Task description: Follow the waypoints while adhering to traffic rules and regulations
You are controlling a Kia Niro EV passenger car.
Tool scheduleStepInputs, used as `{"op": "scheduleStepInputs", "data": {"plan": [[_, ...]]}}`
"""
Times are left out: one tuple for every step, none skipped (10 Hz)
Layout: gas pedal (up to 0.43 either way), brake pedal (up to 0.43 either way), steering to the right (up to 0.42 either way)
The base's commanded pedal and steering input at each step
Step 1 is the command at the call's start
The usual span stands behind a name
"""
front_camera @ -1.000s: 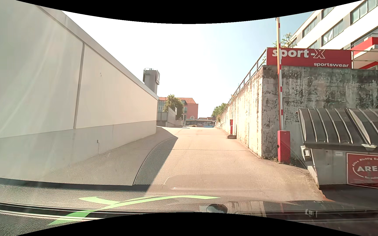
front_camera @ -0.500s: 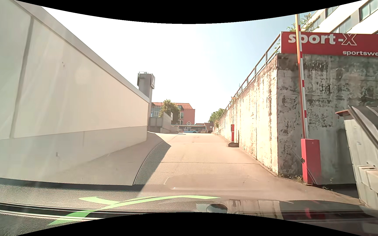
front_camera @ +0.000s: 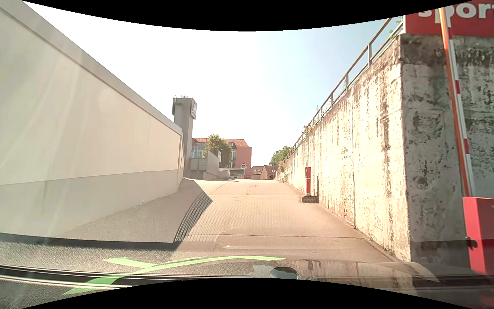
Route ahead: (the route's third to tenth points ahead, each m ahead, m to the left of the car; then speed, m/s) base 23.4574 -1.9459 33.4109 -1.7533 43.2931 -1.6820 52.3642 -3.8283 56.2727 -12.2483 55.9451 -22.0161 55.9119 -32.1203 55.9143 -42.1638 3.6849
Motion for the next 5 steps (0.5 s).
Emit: {"op": "scheduleStepInputs", "data": {"plan": [[0.189,0.0,0.005],[0.189,0.0,0.005],[0.189,0.0,0.003],[0.189,0.0,0.0],[0.197,0.0,0.0]]}}
